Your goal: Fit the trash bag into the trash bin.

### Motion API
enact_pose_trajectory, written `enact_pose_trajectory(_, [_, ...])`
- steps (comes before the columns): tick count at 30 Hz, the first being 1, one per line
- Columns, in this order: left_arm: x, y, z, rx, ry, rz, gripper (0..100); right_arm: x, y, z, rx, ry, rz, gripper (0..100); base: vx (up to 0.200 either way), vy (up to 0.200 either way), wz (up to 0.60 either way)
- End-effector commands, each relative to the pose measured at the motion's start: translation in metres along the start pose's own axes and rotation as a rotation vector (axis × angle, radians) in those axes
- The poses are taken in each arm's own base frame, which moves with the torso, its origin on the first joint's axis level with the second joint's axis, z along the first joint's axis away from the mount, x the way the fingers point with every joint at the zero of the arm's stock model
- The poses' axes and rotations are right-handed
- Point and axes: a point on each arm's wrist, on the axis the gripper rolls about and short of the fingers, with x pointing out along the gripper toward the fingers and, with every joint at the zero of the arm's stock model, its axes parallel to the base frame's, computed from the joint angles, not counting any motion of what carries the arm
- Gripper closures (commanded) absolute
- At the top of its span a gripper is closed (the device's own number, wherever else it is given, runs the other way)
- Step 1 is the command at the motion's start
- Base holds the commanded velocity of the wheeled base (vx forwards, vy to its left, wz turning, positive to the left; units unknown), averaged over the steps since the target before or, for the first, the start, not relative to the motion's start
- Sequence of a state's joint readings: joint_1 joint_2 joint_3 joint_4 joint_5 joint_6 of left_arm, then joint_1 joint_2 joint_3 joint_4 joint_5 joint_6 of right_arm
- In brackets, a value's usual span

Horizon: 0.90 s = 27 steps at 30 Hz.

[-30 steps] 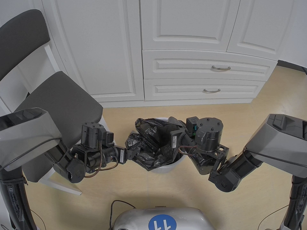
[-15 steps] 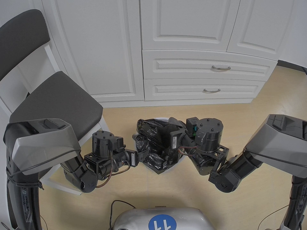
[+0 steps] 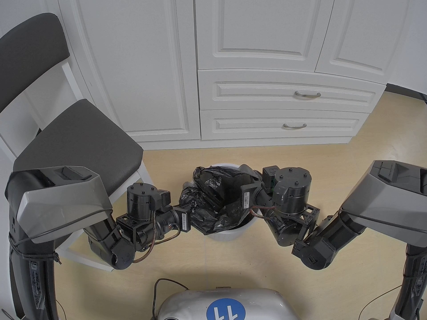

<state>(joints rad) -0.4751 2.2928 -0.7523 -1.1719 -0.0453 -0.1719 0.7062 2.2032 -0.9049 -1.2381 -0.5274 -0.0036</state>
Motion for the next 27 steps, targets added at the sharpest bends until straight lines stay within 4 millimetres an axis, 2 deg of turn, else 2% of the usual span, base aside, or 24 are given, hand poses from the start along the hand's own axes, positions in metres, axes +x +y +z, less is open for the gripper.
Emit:
enact_pose_trajectory(1, [0.0,-0.005,0.002,0.005,-0.008,-0.011,100,-0.003,-0.005,-0.006,-0.003,0.007,-0.025,100,0.0,0.0,0.0])
enact_pose_trajectory(7, [0.004,-0.018,0.004,0.017,-0.061,0.0,100,-0.009,-0.012,-0.02,-0.003,0.014,-0.093,100,0.0,0.0,0.0])
enact_pose_trajectory(14, [0.044,-0.037,-0.003,-0.014,-0.173,0.049,100,-0.011,-0.038,-0.057,-0.02,0.05,-0.192,100,0.0,0.0,0.0])
enact_pose_trajectory(15, [0.044,-0.037,-0.003,-0.014,-0.173,0.049,100,-0.011,-0.038,-0.057,-0.02,0.05,-0.192,100,0.0,0.0,0.0])
enact_pose_trajectory(16, [0.055,-0.04,-0.003,-0.034,-0.2,0.061,100,-0.011,-0.042,-0.066,-0.025,0.064,-0.204,100,0.0,0.0,0.0])
enact_pose_trajectory(19, [0.068,-0.038,-0.006,-0.045,-0.217,0.073,100,-0.007,-0.044,-0.077,-0.034,0.078,-0.212,100,0.0,0.0,0.0])
enact_pose_trajectory(21, [0.07,-0.036,-0.007,-0.047,-0.215,0.077,100,-0.005,-0.043,-0.08,-0.035,0.081,-0.212,100,0.0,0.0,0.0])
enact_pose_trajectory(22, [0.072,-0.031,-0.011,-0.051,-0.208,0.087,100,0.0,-0.039,-0.088,-0.033,0.085,-0.211,100,0.0,0.0,0.0])
enact_pose_trajectory(27, [0.07,-0.013,-0.01,-0.061,-0.205,0.129,100,0.009,-0.035,-0.11,-0.029,0.101,-0.211,100,0.0,0.0,0.0])
